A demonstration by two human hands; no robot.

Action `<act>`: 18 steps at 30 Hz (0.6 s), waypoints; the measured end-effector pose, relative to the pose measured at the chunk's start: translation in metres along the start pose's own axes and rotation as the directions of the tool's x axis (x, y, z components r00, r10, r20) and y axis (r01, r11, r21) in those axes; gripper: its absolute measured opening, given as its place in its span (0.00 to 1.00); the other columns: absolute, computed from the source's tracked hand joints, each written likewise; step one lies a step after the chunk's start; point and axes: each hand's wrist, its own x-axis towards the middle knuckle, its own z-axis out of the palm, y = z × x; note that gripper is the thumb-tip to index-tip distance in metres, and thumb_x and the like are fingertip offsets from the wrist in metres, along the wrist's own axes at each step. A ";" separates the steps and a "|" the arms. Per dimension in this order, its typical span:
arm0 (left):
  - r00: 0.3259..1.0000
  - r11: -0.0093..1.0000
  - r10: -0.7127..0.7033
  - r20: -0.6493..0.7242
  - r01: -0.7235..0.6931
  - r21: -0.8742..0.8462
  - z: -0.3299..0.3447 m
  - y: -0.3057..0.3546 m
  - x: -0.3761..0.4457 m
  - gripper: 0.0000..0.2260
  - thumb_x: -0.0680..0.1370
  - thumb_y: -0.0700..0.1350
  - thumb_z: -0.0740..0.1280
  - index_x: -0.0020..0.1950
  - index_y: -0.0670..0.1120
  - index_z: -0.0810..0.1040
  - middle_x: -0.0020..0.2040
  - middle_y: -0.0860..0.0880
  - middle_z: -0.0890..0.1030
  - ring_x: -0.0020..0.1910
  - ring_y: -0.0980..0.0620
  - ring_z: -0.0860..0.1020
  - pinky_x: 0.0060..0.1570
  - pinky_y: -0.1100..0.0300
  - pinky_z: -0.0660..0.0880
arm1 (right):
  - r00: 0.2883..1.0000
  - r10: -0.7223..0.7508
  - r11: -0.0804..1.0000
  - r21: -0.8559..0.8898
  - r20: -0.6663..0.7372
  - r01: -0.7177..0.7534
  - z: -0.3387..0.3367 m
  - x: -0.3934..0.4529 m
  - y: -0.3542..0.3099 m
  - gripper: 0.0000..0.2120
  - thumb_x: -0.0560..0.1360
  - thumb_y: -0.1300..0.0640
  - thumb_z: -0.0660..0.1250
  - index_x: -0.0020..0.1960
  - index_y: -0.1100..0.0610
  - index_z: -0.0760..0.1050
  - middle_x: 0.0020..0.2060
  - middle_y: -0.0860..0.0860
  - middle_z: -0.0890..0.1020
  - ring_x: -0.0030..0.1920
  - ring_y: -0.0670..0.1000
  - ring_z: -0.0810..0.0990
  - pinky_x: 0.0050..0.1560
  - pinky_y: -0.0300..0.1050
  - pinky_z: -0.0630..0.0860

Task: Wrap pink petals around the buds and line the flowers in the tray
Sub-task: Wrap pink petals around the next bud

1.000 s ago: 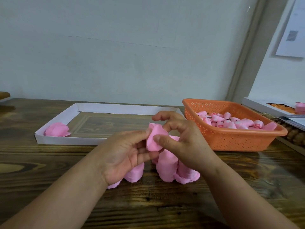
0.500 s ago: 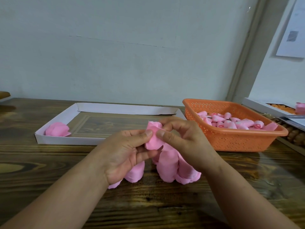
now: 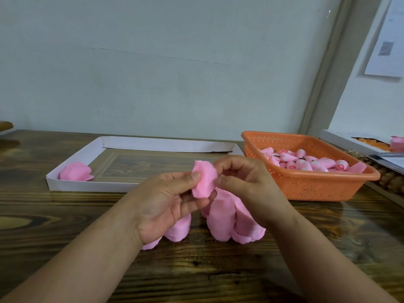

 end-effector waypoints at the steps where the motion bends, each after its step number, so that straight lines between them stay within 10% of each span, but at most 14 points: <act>1: 1.000 1.000 -0.001 0.006 0.001 0.001 0.000 0.000 0.000 0.11 0.67 0.43 0.68 0.42 0.39 0.86 0.44 0.41 0.85 0.40 0.51 0.84 0.34 0.64 0.79 | 1.000 0.007 1.000 -0.001 -0.004 -0.007 0.001 0.000 0.000 0.06 0.67 0.64 0.68 0.41 0.67 0.77 0.40 0.62 0.81 0.43 0.56 0.80 0.51 0.51 0.76; 12: 1.000 0.999 -0.001 0.021 0.000 0.037 0.001 -0.001 -0.001 0.12 0.69 0.42 0.67 0.46 0.38 0.85 0.44 0.41 0.85 0.40 0.51 0.84 0.34 0.64 0.80 | 0.982 0.022 0.996 -0.084 -0.185 -0.038 0.012 -0.002 -0.003 0.13 0.68 0.70 0.70 0.31 0.54 0.74 0.27 0.44 0.78 0.32 0.43 0.75 0.37 0.37 0.72; 18: 0.999 0.995 0.038 0.016 -0.039 0.093 0.004 -0.002 -0.001 0.12 0.70 0.42 0.66 0.49 0.38 0.85 0.46 0.41 0.85 0.44 0.51 0.84 0.37 0.64 0.79 | 0.973 0.052 0.994 -0.080 -0.224 -0.072 0.017 -0.001 -0.008 0.10 0.68 0.70 0.67 0.42 0.56 0.76 0.33 0.56 0.81 0.33 0.48 0.79 0.37 0.46 0.77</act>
